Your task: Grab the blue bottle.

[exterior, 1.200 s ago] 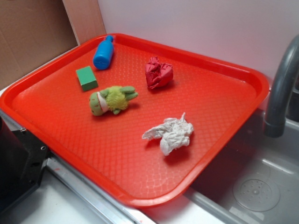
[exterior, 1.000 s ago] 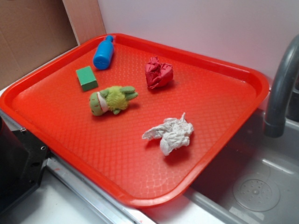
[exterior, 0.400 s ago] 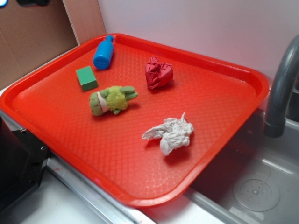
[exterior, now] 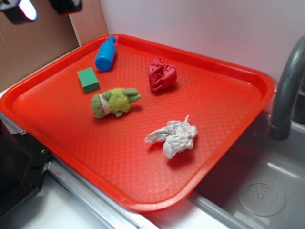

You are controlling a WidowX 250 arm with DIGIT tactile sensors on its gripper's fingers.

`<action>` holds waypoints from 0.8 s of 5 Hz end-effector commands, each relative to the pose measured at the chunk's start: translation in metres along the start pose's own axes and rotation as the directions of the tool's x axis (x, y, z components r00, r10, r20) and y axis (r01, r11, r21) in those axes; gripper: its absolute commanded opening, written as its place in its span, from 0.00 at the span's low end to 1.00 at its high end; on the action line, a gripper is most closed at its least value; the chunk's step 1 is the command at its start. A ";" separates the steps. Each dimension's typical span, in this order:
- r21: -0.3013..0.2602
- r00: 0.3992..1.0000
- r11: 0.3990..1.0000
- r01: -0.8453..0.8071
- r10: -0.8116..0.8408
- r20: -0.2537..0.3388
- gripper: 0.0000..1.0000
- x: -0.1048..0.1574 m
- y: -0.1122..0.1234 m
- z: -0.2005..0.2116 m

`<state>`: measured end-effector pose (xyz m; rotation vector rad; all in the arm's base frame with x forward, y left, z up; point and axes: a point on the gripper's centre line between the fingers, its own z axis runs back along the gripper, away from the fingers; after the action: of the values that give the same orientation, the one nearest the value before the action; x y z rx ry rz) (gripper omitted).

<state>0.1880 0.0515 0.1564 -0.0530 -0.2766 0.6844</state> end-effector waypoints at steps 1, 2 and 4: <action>0.023 0.980 0.993 -0.113 0.108 0.167 1.00 0.063 0.021 -0.043; 0.078 0.972 0.986 -0.144 0.127 0.196 1.00 0.085 0.022 -0.077; 0.133 0.974 0.985 -0.108 0.078 0.211 1.00 0.109 0.013 -0.131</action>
<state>0.2847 0.1294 0.0325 0.1516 -0.3554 0.8088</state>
